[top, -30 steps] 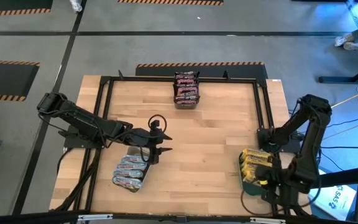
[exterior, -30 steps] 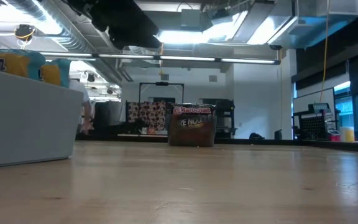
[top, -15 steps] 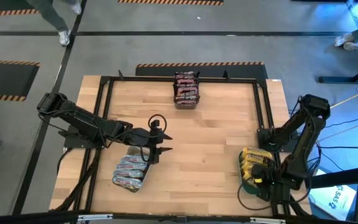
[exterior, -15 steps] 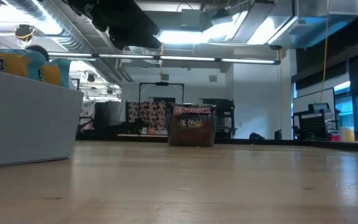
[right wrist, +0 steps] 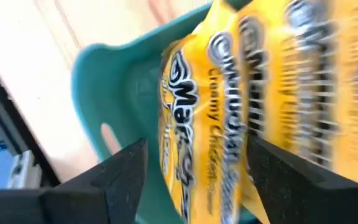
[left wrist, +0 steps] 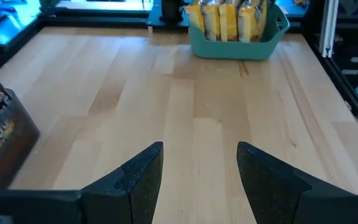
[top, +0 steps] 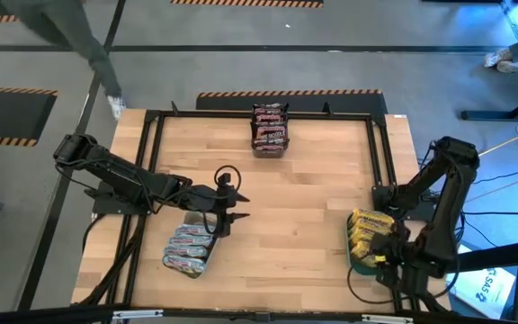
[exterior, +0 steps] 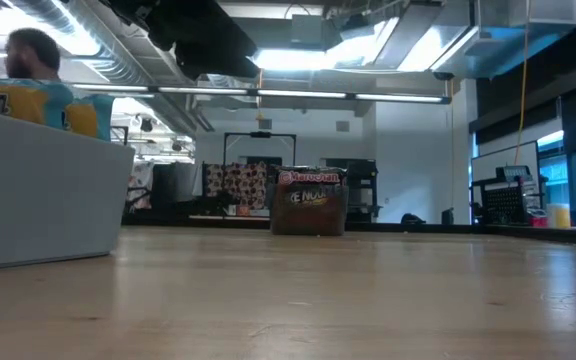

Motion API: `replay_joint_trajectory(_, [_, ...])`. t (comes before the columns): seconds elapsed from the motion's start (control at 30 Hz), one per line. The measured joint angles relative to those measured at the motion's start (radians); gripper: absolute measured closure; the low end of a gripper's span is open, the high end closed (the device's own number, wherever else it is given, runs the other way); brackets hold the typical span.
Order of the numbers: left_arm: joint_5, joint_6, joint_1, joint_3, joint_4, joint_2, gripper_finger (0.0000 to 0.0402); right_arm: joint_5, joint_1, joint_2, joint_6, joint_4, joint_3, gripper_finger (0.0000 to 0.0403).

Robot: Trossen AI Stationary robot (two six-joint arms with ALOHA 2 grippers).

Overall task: Sort Maruchan noodles
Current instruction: Put the yellow noodle pack into the green bin, then return to Home Position

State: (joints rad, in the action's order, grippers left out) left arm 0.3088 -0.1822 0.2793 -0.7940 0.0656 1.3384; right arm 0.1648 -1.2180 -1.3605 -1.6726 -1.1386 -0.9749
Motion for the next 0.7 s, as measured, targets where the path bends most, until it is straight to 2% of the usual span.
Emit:
replay_joint_trajectory(0.07, [0.011,-0.001,0.000,0.000,0.015,0.000,0.0202,0.012,0.023,0.000,0.003,-0.091,-0.067,0.0143])
replay_joint_trajectory(0.13, [0.012,-0.021,0.000,0.000,0.022,0.000,0.0202,0.085,0.054,0.000,0.042,-0.135,-0.121,0.0143])
replay_joint_trajectory(0.23, [-0.011,-0.003,-0.010,0.000,0.026,0.000,0.0204,0.282,0.125,0.000,0.226,-0.072,-0.150,0.0154])
replay_joint_trajectory(0.33, [-0.060,0.032,-0.042,0.000,0.028,0.000,0.0216,0.364,0.243,0.000,0.476,0.009,-0.150,0.0179])
replay_joint_trajectory(0.43, [-0.179,0.055,-0.096,0.000,0.027,0.000,0.0243,0.362,0.381,0.000,0.741,0.089,-0.150,0.0217])
replay_joint_trajectory(0.53, [-0.341,0.070,-0.159,0.000,0.012,0.000,0.0276,0.312,0.514,0.001,0.999,0.198,-0.139,0.0264])
replay_joint_trajectory(0.63, [-0.430,0.086,-0.204,0.000,-0.018,0.000,0.0310,0.190,0.656,0.026,1.215,0.380,-0.078,0.0316])
replay_joint_trajectory(0.7, [-0.442,0.114,-0.224,0.001,-0.032,0.000,0.0332,0.084,0.756,0.060,1.307,0.500,-0.014,0.0351])
